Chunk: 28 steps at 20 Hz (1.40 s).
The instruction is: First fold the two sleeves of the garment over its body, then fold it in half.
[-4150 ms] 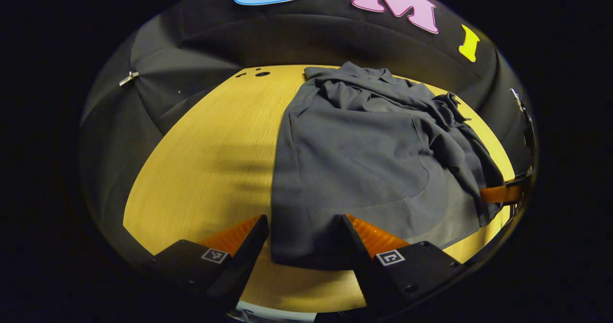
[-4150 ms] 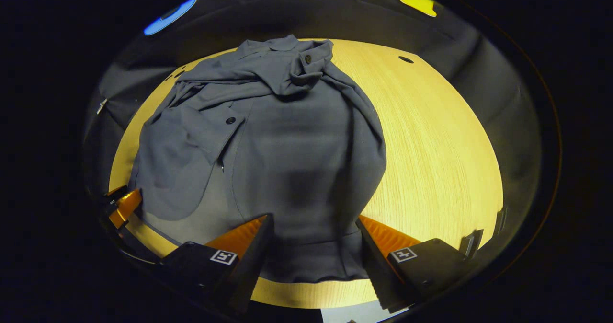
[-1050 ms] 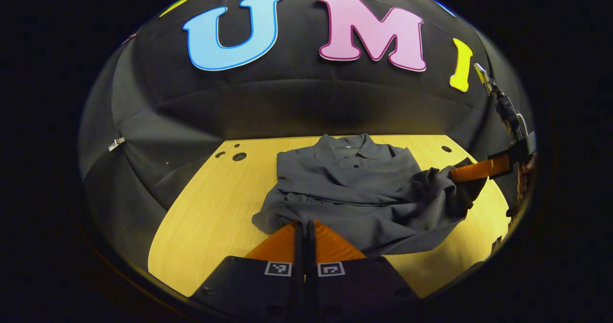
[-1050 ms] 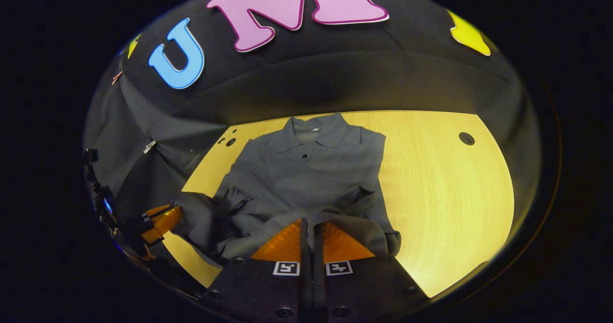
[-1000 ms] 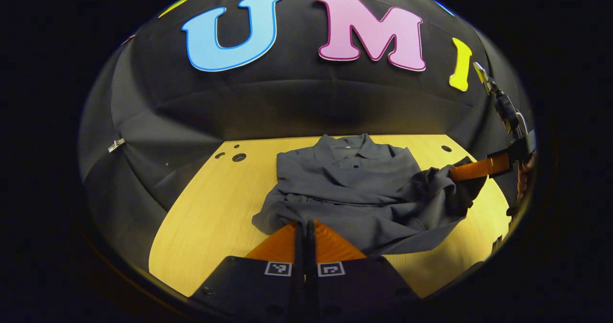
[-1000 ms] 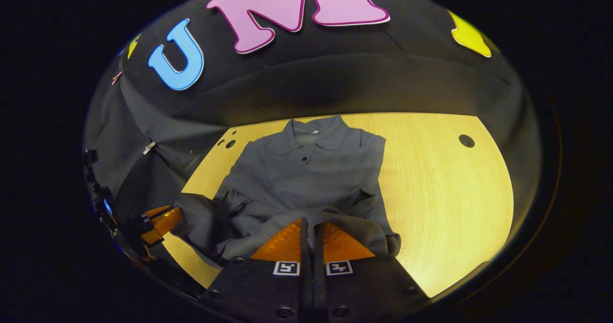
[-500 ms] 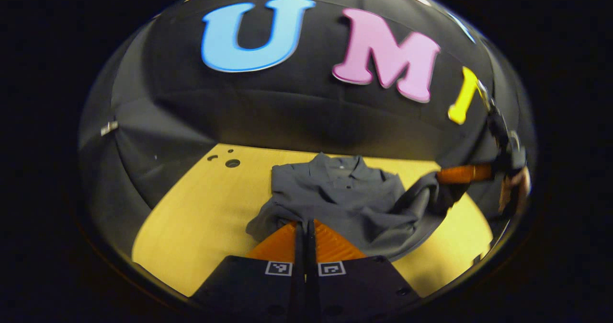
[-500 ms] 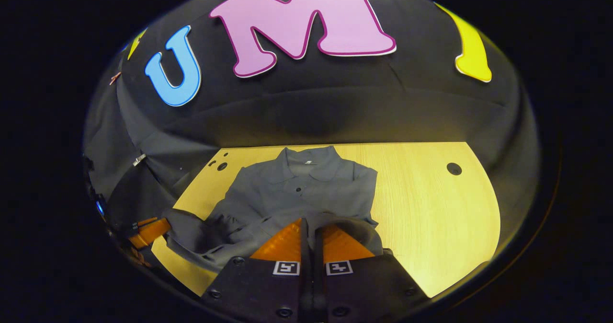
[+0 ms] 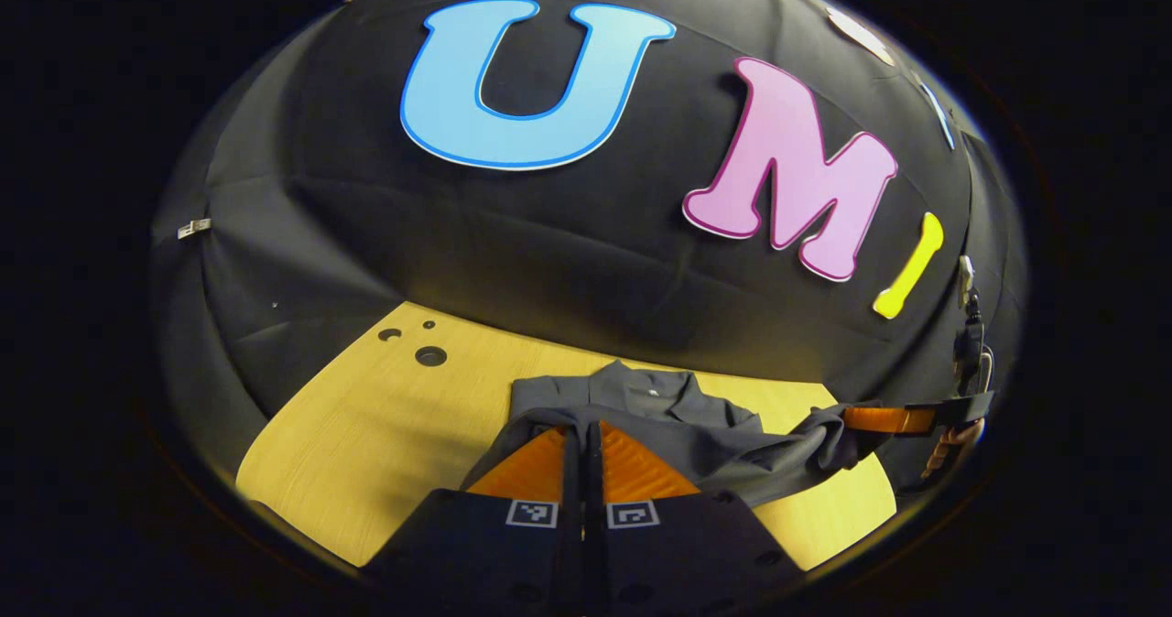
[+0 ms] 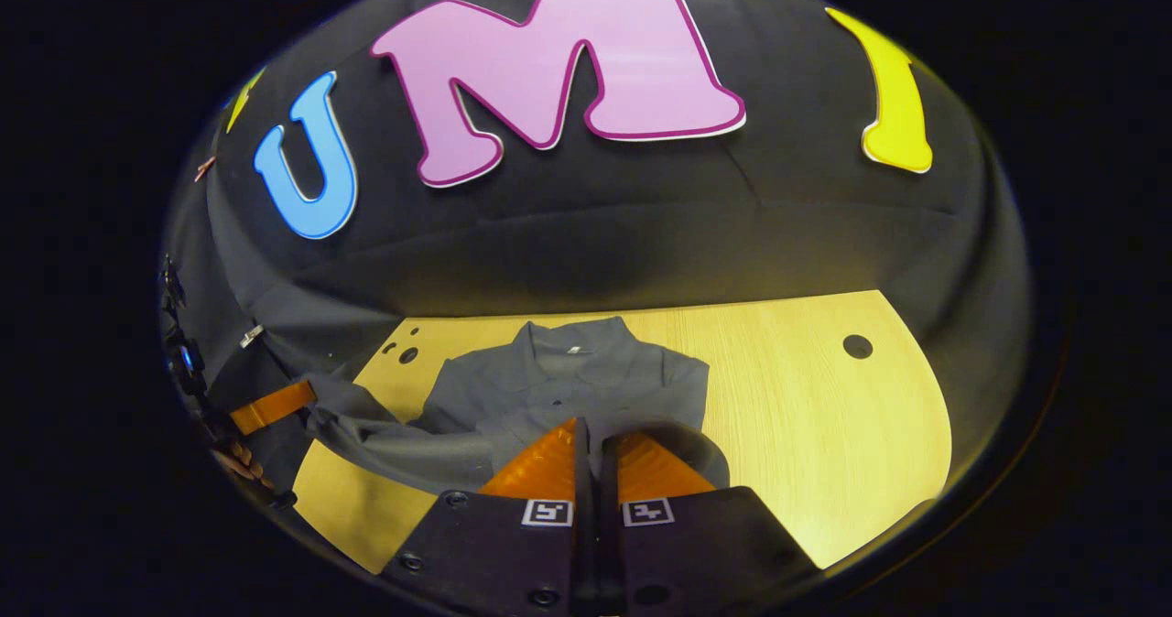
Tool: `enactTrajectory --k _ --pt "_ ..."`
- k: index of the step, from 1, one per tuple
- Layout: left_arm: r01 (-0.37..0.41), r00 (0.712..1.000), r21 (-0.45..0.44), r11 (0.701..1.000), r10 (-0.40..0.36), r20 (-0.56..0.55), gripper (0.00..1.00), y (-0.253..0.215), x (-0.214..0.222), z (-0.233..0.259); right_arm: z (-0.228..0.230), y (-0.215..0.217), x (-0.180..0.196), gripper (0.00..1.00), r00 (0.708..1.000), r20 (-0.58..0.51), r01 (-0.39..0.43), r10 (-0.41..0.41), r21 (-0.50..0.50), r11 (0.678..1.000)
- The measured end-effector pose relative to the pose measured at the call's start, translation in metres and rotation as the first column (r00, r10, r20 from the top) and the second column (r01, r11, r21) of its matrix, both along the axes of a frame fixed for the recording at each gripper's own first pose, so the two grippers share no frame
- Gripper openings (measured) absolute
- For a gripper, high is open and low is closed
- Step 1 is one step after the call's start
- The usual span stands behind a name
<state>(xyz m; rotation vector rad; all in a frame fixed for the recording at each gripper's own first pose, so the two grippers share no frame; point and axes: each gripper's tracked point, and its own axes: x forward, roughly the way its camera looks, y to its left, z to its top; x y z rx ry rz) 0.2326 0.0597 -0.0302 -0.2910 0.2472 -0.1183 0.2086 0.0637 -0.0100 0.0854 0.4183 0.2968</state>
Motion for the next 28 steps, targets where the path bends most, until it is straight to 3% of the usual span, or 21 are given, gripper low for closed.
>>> enactTrajectory --k 6,8,10,14,15,16,17,18,19,21,22,23,25,28 --pt "-0.014 1.0 -0.012 1.0 0.014 -0.02 0.09 -0.003 0.093 -0.019 -0.022 0.003 0.074 0.05 1.0 0.0 0.003 -0.003 0.004 1.0" --pt "-0.014 1.0 -0.007 1.0 0.014 -0.014 0.05 -0.006 0.118 -0.025 -0.033 0.004 0.095 0.05 1.0 -0.017 0.008 -0.008 0.023 1.0" --pt "-0.013 1.0 0.013 1.0 0.013 -0.007 0.09 -0.006 0.141 -0.033 -0.045 0.002 0.115 0.05 0.999 -0.028 0.019 -0.018 0.03 0.999" --pt "-0.01 1.0 0.073 0.997 0.009 0.013 0.06 -0.009 0.176 -0.051 -0.074 0.002 0.148 0.07 0.997 -0.069 0.043 -0.039 0.058 0.997" --pt "-0.013 1.0 0.082 0.997 0.013 0.005 0.09 -0.01 0.18 -0.055 -0.077 0.004 0.15 0.1 0.996 -0.084 0.042 -0.035 0.075 0.996" --pt "-0.02 1.0 0.11 0.994 0.021 -0.011 0.12 -0.01 0.181 -0.06 -0.083 0.004 0.151 0.05 0.994 -0.1 0.044 -0.036 0.087 0.995" --pt "-0.03 0.999 0.143 0.989 0.034 -0.028 0.24 -0.007 0.181 -0.066 -0.086 0.004 0.152 0.19 0.993 -0.109 0.045 -0.034 0.095 0.994" --pt "-0.032 0.999 0.153 0.988 0.039 -0.037 0.18 -0.009 0.179 -0.068 -0.085 0.004 0.149 0.3 0.993 -0.111 0.044 -0.033 0.096 0.994" --pt "-0.036 0.998 0.139 0.99 0.042 -0.039 0.24 -0.013 0.173 -0.063 -0.081 0.003 0.147 0.47 0.994 -0.107 0.041 -0.031 0.09 0.995" --pt "-0.031 0.999 0.092 0.995 0.034 -0.022 0.58 -0.018 0.161 -0.046 -0.078 -0.002 0.14 0.82 0.996 -0.083 0.042 -0.037 0.054 0.998" --pt "-0.037 0.999 0.091 0.995 0.038 -0.005 0.65 -0.014 0.152 -0.033 -0.067 -0.01 0.129 1.0 0.996 -0.069 0.05 -0.047 0.04 0.998" --pt "-0.053 0.999 0.1 0.994 0.051 0.018 0.82 -0.006 0.142 -0.022 -0.058 -0.016 0.121 0.99 0.997 -0.052 0.067 -0.065 0.032 0.997" --pt "-0.082 0.995 0.125 0.989 0.074 0.067 0.95 0.007 0.113 0.004 -0.034 -0.029 0.097 0.99 0.994 -0.006 0.106 -0.106 0.03 0.994" --pt "-0.116 0.984 0.137 0.984 0.095 0.153 0.96 0.023 0.054 0.046 0.003 -0.047 0.048 0.99 0.983 0.073 0.165 -0.166 0.025 0.986"
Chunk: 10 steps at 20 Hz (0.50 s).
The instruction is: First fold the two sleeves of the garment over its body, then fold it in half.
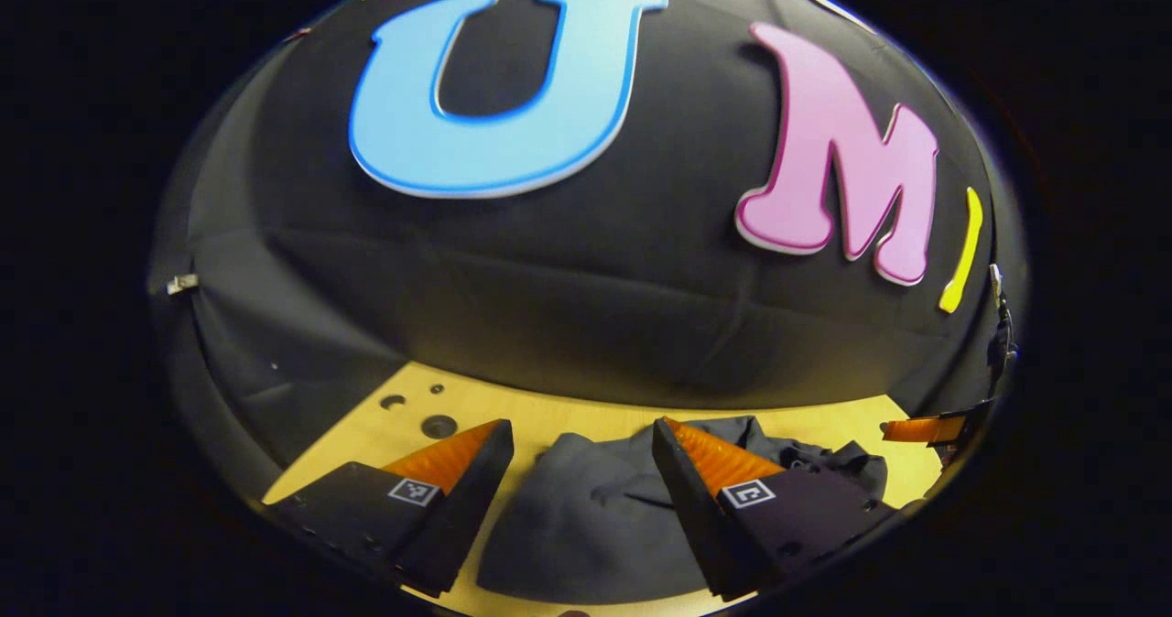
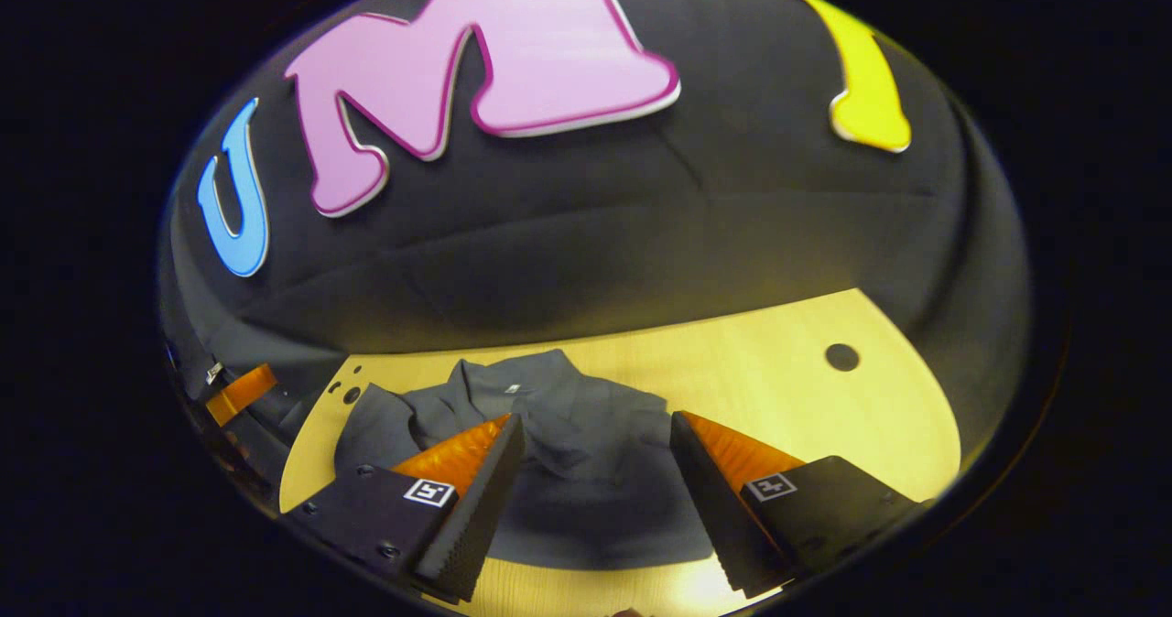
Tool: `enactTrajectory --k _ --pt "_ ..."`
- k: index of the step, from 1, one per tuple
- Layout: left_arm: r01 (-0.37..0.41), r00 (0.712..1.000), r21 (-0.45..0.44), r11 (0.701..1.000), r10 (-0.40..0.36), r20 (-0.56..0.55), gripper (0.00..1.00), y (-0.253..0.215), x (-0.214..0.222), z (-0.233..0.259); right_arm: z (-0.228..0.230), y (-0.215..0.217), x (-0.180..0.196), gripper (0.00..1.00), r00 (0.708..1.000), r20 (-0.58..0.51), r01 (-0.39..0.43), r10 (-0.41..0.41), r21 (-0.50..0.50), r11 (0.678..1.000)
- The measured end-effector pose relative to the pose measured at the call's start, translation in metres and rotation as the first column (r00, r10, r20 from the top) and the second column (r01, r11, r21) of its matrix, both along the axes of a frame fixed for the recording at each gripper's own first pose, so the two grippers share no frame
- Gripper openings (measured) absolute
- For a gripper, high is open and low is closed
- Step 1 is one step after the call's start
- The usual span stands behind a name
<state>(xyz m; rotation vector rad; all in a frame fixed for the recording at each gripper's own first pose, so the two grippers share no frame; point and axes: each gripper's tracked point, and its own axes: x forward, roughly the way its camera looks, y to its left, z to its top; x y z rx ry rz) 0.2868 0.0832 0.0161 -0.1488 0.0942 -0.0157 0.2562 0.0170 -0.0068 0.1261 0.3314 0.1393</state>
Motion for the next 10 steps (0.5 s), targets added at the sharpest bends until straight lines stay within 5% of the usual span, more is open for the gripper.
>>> enactTrajectory --k 10 --pt "0.007 0.989 0.176 0.984 -0.033 0.144 0.95 0.021 -0.231 0.048 0.057 0.003 -0.203 0.99 0.982 0.185 0.06 -0.047 -0.061 0.996"
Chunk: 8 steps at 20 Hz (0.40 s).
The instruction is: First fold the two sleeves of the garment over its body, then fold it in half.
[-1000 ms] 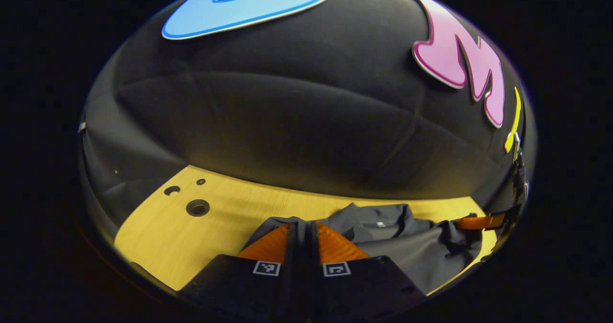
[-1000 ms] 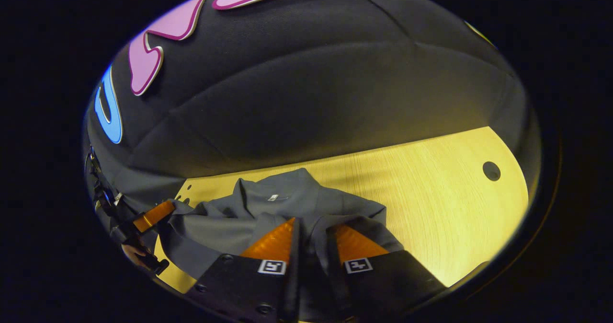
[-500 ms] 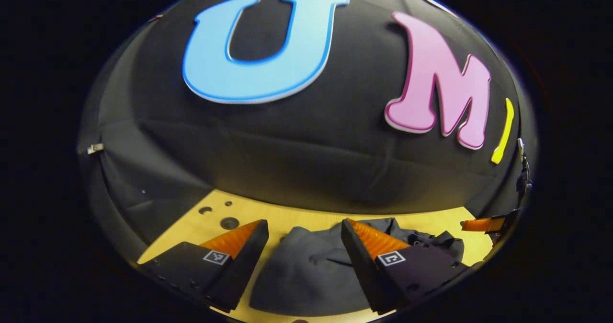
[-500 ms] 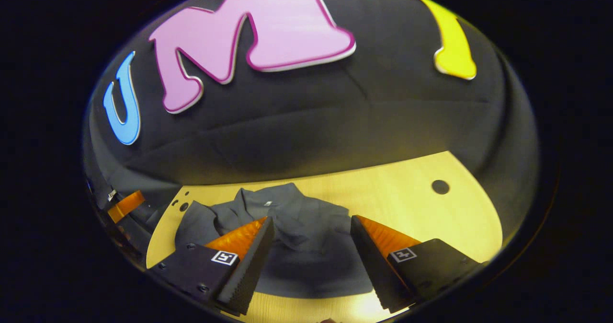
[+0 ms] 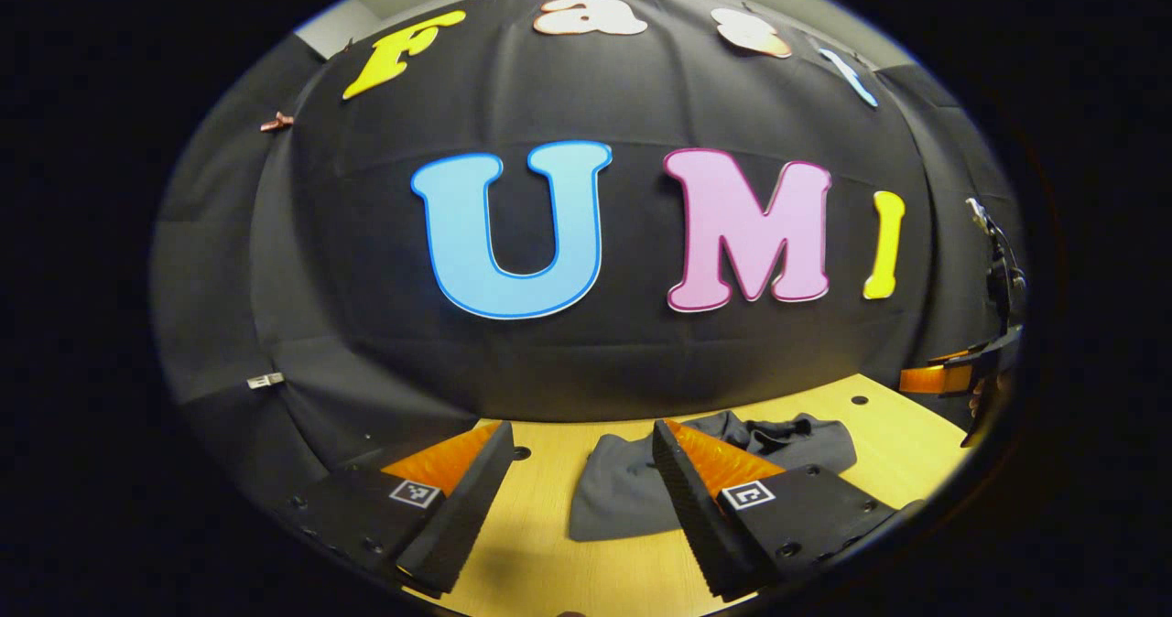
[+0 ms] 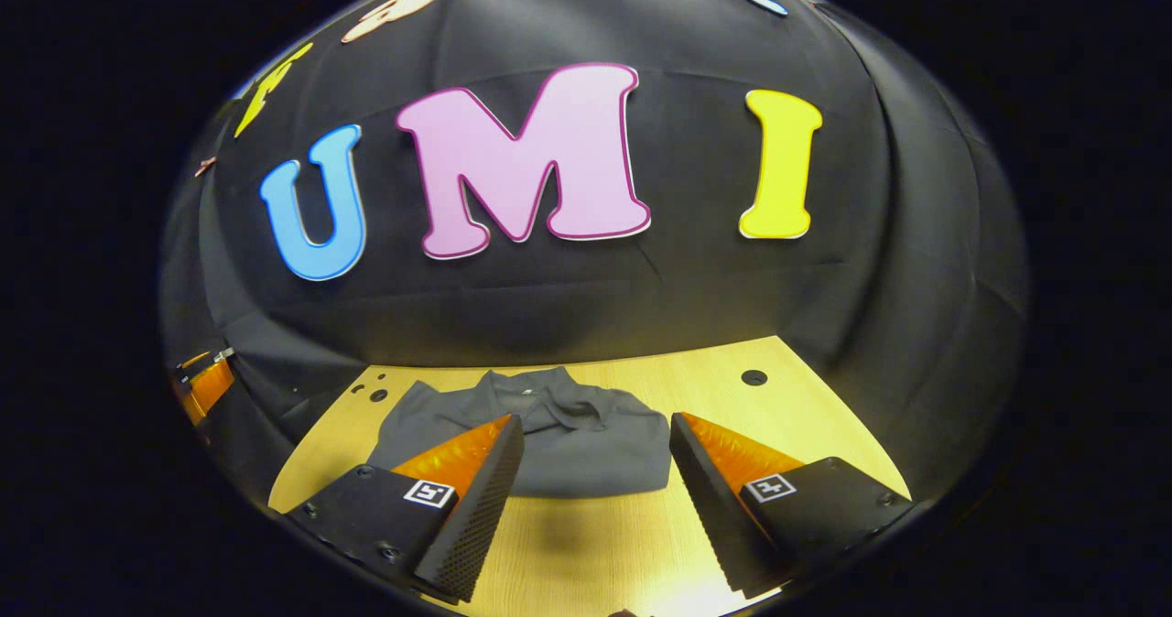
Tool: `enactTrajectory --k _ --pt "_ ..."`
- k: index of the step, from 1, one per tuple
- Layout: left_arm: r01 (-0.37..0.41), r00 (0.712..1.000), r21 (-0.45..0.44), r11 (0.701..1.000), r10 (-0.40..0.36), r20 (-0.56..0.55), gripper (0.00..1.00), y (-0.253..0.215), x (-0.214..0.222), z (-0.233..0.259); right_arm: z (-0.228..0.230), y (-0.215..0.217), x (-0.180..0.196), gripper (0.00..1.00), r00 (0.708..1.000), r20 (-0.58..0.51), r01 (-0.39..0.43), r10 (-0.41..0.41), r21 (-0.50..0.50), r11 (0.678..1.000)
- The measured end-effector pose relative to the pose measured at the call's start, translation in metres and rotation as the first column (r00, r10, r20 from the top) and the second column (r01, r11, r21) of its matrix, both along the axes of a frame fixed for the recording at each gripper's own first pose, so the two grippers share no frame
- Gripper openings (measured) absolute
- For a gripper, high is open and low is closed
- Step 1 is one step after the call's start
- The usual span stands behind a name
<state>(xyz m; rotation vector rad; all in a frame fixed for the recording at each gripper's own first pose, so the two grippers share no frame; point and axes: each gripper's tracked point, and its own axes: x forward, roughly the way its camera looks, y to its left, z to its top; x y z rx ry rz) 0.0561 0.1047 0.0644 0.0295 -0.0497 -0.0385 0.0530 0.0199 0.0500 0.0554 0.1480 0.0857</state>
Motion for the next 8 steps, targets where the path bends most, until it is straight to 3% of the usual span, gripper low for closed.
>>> enactTrajectory --k 5,8 --pt "0.019 1.0 -0.074 0.997 -0.018 0.006 0.96 -0.007 -0.079 -0.014 -0.013 0.02 -0.087 0.98 0.999 0.02 -0.045 0.045 -0.027 0.999" --pt "0.031 0.999 -0.06 0.998 -0.031 0.01 0.96 -0.002 -0.114 -0.02 -0.03 0.025 -0.131 0.98 0.998 -0.006 -0.068 0.067 -0.04 0.997"
